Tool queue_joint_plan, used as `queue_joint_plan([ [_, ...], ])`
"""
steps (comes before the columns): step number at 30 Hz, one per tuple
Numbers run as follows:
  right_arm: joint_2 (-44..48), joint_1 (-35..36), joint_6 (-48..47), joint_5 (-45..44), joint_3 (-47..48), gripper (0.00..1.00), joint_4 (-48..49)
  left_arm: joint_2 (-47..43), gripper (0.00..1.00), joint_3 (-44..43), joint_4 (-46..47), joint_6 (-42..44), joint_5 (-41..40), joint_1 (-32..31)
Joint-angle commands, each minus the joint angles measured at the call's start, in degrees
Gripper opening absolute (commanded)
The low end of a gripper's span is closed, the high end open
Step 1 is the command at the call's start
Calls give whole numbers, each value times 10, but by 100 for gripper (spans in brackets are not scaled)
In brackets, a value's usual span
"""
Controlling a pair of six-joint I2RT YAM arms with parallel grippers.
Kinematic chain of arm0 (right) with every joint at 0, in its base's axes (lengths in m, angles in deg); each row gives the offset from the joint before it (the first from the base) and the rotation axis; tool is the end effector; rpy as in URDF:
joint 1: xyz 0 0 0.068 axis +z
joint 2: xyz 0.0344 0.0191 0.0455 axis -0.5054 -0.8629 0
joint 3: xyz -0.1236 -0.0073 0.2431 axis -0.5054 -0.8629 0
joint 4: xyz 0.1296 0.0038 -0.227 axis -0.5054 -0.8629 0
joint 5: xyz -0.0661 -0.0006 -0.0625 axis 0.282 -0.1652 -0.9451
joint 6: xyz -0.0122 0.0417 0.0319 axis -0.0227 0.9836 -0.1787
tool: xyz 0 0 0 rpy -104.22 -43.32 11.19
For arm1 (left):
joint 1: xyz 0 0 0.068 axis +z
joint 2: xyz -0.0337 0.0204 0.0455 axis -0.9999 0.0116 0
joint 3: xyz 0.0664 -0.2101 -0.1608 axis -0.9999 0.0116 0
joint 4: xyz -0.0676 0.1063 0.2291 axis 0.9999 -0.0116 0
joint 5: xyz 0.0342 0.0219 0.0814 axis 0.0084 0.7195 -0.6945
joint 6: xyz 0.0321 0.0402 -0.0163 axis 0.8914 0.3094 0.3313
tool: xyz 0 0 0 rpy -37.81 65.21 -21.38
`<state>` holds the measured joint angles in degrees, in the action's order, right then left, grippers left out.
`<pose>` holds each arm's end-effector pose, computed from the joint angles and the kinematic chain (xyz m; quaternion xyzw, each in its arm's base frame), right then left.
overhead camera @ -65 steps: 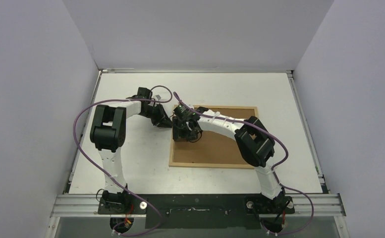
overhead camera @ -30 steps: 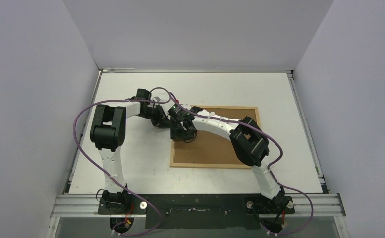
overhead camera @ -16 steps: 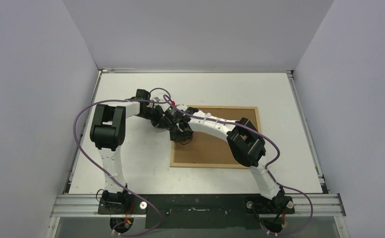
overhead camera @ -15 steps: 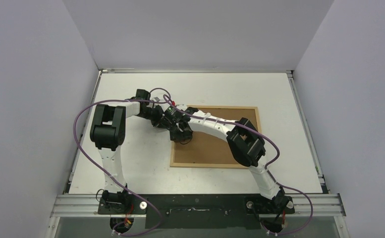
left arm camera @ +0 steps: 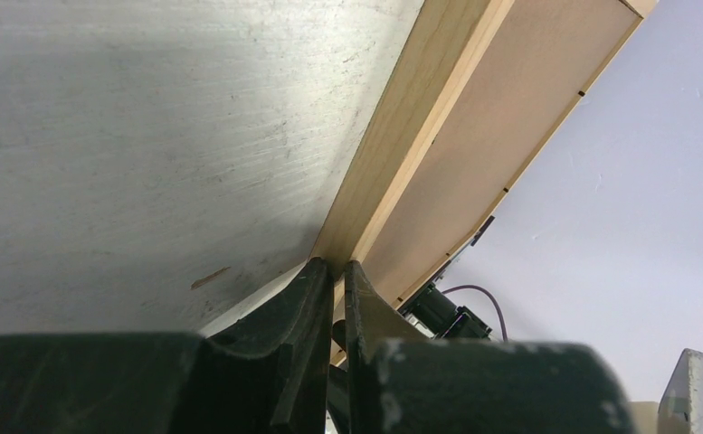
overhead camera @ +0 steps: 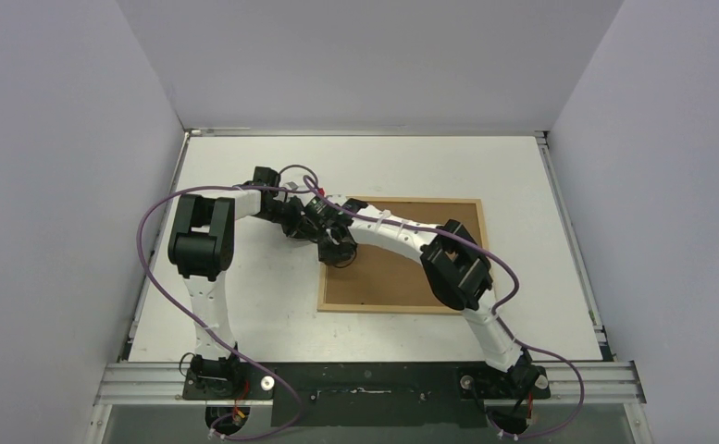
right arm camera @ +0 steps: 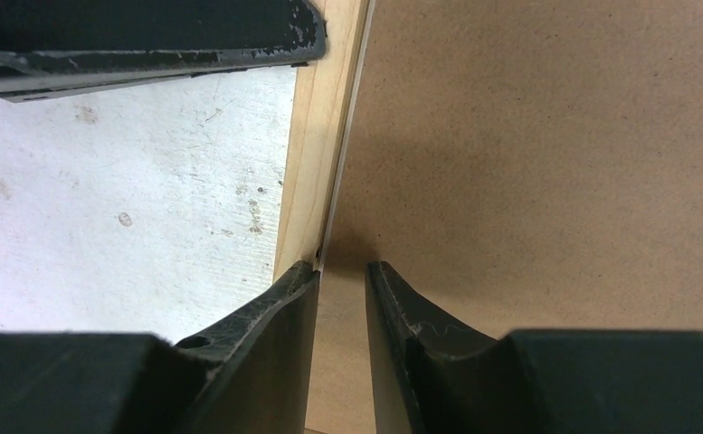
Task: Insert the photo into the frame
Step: Install the photo frame at the center of the board.
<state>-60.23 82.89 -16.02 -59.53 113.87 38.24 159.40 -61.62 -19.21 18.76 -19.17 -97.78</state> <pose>0.2855 0.3697 0.1752 -0.0525 0.9817 0.1227 0.1361 0.3967 -0.0836 0.1076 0.1876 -0.8990 0.3957 0.0085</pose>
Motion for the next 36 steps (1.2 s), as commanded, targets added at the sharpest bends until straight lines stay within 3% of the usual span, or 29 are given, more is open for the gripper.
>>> queue_joint_plan([
  [1,-35,-6,-2,-6,-45,25,-22,33,7,10,-31,20,-64,-2],
  [13,-12,-20,3,20,-107,12,55,39,7,10,-35,20,-65,0],
  [36,53,-46,42,11,-178,11,126,68,6,0,-93,28,-125,5],
])
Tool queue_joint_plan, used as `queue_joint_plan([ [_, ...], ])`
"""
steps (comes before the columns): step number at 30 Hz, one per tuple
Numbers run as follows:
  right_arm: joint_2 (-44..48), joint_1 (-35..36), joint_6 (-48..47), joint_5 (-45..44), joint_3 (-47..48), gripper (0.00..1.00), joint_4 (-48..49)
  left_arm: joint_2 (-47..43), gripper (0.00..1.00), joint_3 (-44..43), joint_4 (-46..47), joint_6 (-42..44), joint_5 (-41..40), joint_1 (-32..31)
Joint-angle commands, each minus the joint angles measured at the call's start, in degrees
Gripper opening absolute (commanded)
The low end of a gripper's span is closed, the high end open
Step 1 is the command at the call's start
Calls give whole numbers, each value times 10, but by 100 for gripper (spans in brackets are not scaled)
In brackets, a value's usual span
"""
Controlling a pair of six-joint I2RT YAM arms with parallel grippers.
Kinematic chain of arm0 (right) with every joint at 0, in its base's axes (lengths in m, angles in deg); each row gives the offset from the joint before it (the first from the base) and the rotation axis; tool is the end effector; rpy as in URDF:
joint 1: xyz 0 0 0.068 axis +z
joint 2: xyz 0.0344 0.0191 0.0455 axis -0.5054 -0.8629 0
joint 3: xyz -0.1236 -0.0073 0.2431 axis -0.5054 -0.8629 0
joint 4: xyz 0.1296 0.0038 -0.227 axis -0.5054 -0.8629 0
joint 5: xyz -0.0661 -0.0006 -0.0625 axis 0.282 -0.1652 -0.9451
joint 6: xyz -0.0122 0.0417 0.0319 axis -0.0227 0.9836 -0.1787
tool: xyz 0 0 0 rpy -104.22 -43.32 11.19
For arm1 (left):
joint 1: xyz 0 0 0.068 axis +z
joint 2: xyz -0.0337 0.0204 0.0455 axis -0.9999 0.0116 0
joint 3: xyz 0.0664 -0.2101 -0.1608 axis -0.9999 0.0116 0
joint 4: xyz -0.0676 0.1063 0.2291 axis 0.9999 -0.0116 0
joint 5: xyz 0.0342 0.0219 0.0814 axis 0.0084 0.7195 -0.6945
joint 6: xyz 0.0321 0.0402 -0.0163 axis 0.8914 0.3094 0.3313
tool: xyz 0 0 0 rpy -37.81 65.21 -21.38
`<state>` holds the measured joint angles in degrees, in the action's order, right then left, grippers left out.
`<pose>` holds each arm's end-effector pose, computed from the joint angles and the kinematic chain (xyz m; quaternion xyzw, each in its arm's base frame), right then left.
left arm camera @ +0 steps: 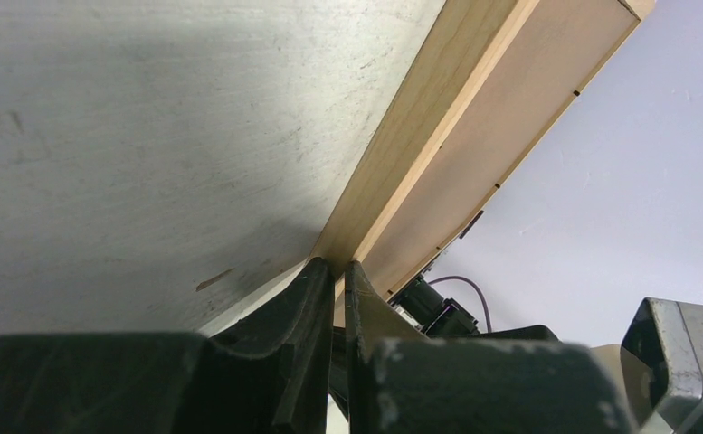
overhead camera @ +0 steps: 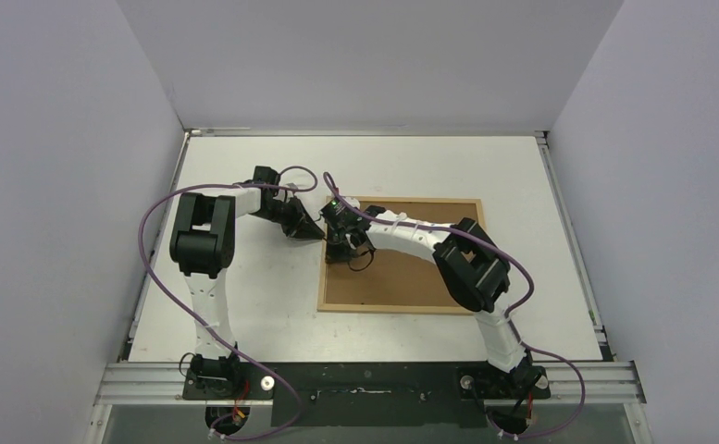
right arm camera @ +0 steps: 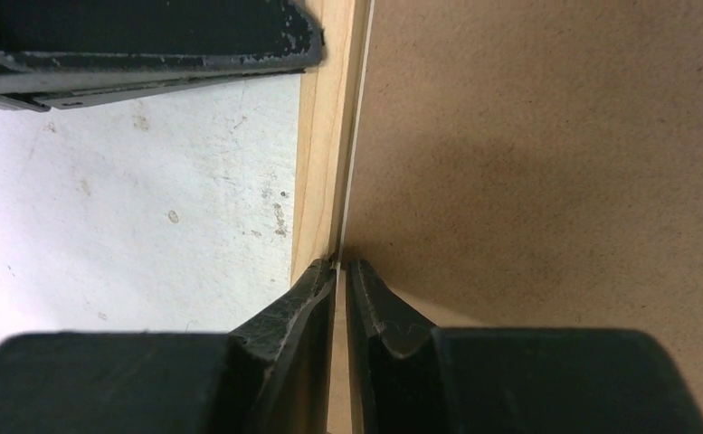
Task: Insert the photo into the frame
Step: Install the photo frame at the center of the board.
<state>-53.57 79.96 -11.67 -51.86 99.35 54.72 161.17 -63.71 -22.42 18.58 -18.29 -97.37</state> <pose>0.2879 0.3431 0.1660 -0.0055 0.9660 0.2223 0.1319 0.3999 -0.0816 0.1032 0.2004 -0.8964 0.3939 0.0326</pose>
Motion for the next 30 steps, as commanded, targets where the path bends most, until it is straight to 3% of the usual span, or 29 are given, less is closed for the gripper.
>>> queue_joint_plan([
  [1,-11,-17,-1,-66,-34,11,-39,51,6,21,-60,29,-134,2],
  [15,0,-12,-59,-56,-33,10,-55,54,6,16,-64,27,-135,2],
  [17,7,-12,-59,-54,-36,13,-47,55,6,15,-64,26,-133,2],
  [22,14,-17,-28,-26,-29,36,-13,57,6,14,-63,25,-131,2],
  [30,4,-12,-75,-45,-4,39,-67,58,6,13,-62,24,-130,3],
])
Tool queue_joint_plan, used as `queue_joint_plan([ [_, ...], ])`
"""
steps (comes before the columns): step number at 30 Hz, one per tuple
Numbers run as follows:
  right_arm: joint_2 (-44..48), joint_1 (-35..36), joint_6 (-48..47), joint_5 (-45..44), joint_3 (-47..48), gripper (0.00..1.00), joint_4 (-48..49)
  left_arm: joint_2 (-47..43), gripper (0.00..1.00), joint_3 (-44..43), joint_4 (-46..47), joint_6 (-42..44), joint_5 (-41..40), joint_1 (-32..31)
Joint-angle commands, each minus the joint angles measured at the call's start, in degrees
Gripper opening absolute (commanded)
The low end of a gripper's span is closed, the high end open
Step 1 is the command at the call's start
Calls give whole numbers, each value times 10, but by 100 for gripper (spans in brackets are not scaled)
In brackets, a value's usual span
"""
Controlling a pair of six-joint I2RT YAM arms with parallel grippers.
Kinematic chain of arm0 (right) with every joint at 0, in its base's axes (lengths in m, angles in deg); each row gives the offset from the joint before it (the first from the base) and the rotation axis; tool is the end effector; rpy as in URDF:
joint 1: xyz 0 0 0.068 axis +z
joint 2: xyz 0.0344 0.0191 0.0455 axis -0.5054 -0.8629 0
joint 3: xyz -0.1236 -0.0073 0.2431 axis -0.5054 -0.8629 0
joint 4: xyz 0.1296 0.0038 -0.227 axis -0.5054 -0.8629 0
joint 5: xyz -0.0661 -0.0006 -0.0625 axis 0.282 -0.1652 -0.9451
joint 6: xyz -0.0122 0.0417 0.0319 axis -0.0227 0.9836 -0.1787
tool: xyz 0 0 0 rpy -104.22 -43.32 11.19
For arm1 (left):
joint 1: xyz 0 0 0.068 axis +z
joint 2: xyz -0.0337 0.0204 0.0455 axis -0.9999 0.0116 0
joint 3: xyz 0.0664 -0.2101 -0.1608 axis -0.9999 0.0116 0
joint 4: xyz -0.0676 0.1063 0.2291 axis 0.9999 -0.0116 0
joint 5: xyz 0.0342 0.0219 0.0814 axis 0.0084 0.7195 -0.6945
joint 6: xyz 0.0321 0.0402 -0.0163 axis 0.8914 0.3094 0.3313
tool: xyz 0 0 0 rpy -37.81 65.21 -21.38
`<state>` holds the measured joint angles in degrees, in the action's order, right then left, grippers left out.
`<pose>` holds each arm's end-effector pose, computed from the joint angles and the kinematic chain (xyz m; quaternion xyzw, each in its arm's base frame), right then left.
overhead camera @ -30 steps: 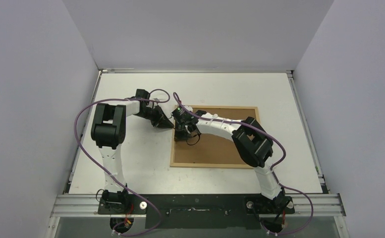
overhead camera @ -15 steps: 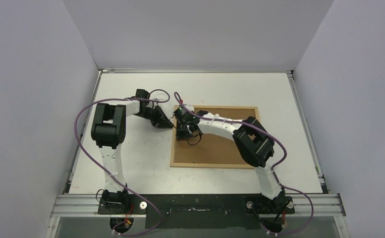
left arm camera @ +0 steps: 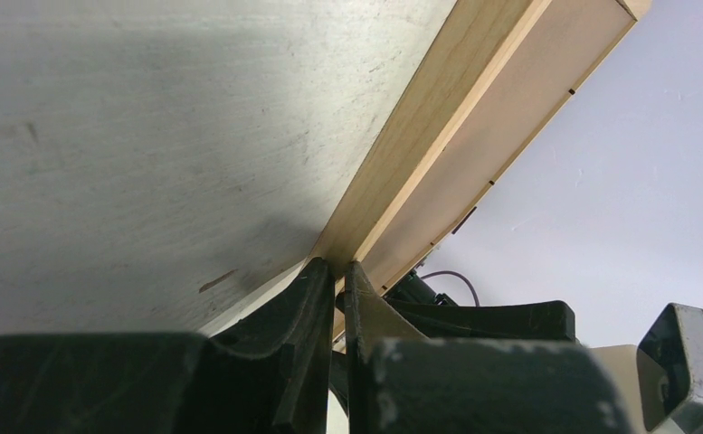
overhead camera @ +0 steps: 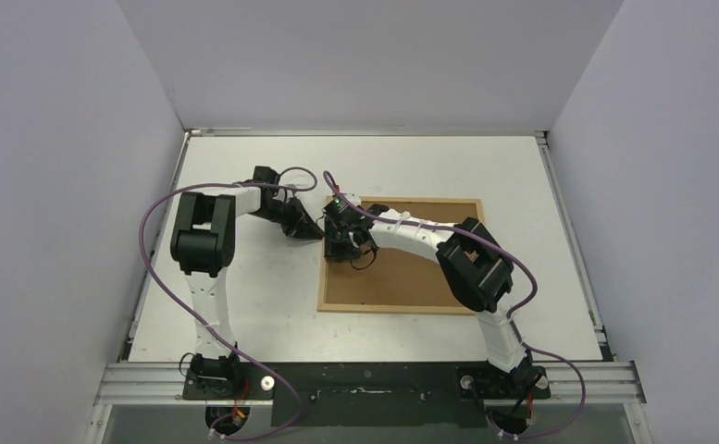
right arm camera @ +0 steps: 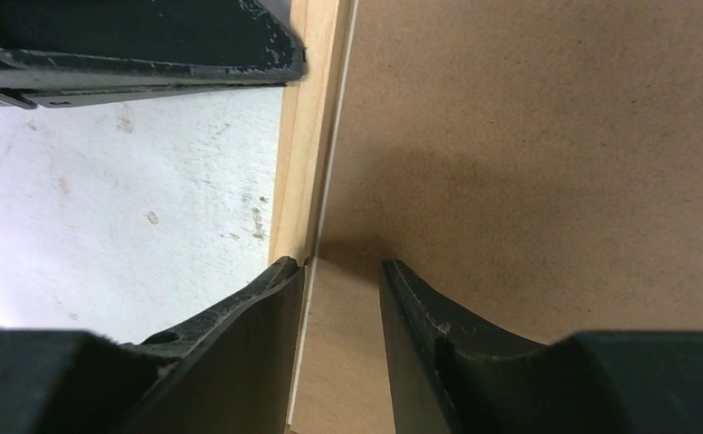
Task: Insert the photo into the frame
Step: Install the photo frame at the center of the board.
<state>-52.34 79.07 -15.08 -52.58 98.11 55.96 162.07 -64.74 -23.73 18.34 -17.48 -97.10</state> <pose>0.2917 0.3361 0.1699 -0.0255 0.9631 0.2207 0.1517 0.4018 -0.0803 0.1012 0.2068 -0.8934 0.3964 0.0443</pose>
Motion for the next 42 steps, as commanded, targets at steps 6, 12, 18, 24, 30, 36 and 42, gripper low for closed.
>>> queue_joint_plan([
  [6,-25,5,-77,-41,28,41,-117,51,6,24,-48,26,-136,0],
  [12,-42,6,-53,-38,33,49,-105,53,6,25,-48,26,-136,-1],
  [18,-53,8,-43,-33,32,53,-103,53,6,25,-48,27,-135,0],
  [24,-67,14,-46,-53,38,54,-128,54,6,25,-49,27,-134,0],
  [30,-87,23,-45,-82,47,54,-154,54,6,25,-50,27,-134,0],
  [36,-87,23,-43,-85,35,44,-154,55,6,25,-50,27,-134,-1],
  [42,-93,22,-45,-82,40,39,-157,55,6,26,-51,28,-135,0],
])
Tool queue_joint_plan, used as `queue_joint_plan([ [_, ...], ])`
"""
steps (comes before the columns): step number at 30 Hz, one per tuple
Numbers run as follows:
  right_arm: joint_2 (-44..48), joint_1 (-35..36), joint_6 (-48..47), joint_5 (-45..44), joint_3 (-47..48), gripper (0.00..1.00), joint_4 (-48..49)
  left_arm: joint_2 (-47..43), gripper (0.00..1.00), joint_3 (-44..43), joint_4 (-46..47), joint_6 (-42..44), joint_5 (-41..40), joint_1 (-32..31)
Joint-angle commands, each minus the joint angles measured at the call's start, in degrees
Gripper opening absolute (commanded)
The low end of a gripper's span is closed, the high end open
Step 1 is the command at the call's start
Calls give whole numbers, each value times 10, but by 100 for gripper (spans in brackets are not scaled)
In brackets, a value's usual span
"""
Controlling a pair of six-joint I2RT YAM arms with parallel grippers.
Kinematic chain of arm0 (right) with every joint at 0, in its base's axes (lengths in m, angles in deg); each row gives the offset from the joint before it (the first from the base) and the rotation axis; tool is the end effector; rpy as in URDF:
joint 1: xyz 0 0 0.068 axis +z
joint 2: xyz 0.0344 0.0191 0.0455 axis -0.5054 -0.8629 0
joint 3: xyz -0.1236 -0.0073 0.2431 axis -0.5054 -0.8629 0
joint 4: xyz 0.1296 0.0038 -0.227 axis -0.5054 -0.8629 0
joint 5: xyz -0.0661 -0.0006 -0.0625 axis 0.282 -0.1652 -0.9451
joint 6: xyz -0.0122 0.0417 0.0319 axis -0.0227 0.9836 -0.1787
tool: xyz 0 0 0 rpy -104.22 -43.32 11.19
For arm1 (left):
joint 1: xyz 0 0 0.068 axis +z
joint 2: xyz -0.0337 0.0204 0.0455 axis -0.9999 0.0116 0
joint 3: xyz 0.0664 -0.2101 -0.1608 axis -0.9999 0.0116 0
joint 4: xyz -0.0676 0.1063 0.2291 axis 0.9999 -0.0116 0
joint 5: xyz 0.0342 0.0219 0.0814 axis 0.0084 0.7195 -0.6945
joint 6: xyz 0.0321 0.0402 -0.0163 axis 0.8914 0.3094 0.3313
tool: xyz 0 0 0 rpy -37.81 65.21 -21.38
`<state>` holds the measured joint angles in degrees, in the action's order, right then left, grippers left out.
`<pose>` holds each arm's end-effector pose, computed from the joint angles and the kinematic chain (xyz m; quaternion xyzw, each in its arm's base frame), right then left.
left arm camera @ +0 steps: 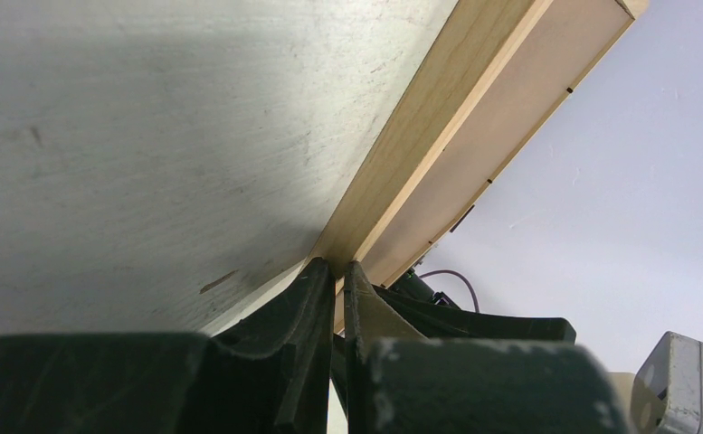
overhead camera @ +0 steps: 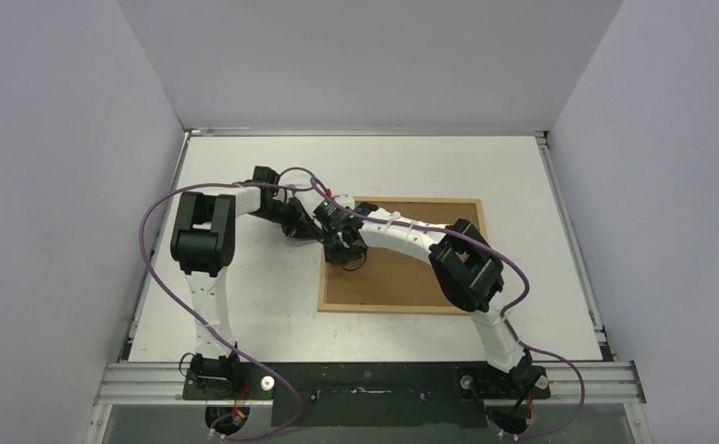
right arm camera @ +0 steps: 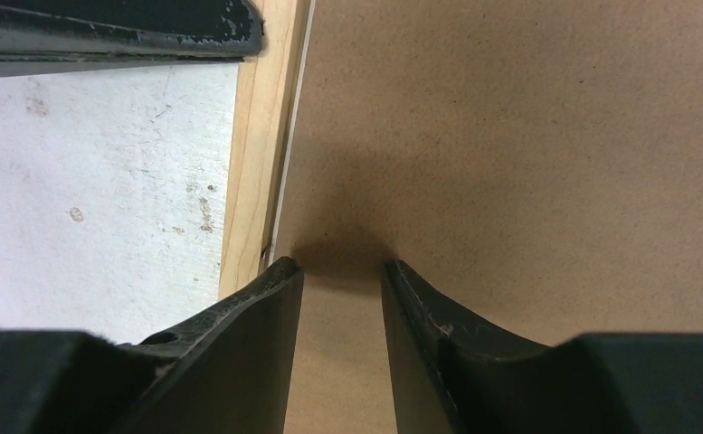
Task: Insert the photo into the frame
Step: Install the photo frame at the center of the board.
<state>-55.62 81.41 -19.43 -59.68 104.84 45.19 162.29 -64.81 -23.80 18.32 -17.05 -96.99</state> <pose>0.2842 0.3488 0.1702 -0.0679 0.9764 0.1317 0.1569 0.4020 -0.0797 0.1001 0.2078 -0.8919 0.3988 0.0472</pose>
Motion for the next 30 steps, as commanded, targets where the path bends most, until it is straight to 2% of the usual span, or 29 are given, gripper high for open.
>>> queue_joint_plan([
  [1,-61,-1,-2,-11,-27,39,-50,53,5,26,-51,28,-139,-1],
  [7,-42,-6,11,10,-48,50,-10,55,6,25,-51,28,-139,-2],
  [11,-40,-9,15,24,-49,52,4,56,6,24,-52,29,-138,-2],
  [25,-92,0,-1,-12,0,51,-76,58,5,22,-54,29,-137,-1],
  [30,-105,1,-1,-15,-3,45,-87,60,5,20,-55,29,-136,0],
])
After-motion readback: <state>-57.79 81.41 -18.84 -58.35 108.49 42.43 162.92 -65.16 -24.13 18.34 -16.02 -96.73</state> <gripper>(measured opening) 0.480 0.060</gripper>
